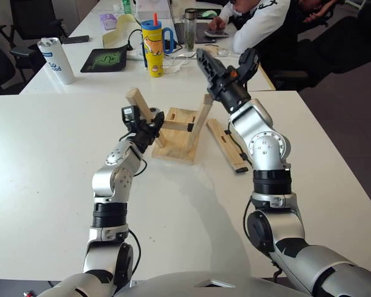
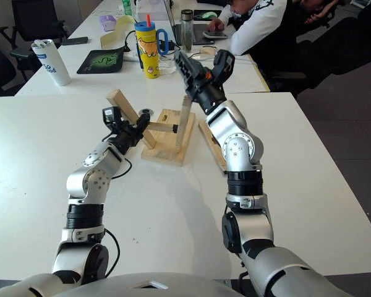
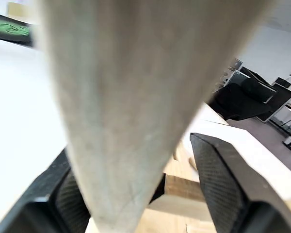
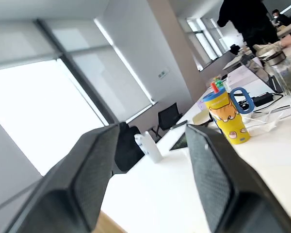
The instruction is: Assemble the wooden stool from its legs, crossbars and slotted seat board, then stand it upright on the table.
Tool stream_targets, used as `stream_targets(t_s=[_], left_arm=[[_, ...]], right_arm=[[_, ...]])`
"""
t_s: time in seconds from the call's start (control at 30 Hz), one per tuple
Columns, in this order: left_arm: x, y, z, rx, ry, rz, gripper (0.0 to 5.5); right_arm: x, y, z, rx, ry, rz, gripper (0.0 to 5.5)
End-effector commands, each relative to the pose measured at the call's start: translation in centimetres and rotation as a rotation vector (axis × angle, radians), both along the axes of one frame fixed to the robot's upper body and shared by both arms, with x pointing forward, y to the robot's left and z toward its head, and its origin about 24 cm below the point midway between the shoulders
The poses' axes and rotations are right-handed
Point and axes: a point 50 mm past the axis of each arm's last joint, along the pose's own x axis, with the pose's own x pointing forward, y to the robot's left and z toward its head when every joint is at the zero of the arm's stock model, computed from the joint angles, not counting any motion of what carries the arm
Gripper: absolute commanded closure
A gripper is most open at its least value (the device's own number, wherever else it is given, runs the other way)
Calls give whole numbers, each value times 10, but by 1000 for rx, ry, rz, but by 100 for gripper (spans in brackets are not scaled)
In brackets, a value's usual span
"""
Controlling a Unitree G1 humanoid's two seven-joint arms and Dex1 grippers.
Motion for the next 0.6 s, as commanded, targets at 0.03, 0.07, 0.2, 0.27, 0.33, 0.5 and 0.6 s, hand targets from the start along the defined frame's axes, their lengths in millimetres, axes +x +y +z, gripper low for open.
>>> stream_targets(t_s=[0.03,0.07,0.2,0.27,0.33,0.5,0.6], left_arm=[[-5,-18,5,-25,-3,-75,248],[-6,-18,5,-25,-1,-75,248],[-8,-18,3,-30,8,-71,248],[-8,-17,4,-33,7,-71,248],[-9,-19,6,-39,3,-77,248],[-17,-26,7,-32,-3,-115,248],[-20,-23,9,-31,-18,-104,248]], right_arm=[[-30,23,-136,-619,312,153,296],[-23,20,-131,-602,290,101,296],[-5,14,-89,-410,100,-42,296],[0,10,-74,-328,41,-90,296],[7,-2,-64,-263,19,-177,296],[27,-44,-60,-109,105,-425,296],[31,-53,-66,-77,154,-472,296]])
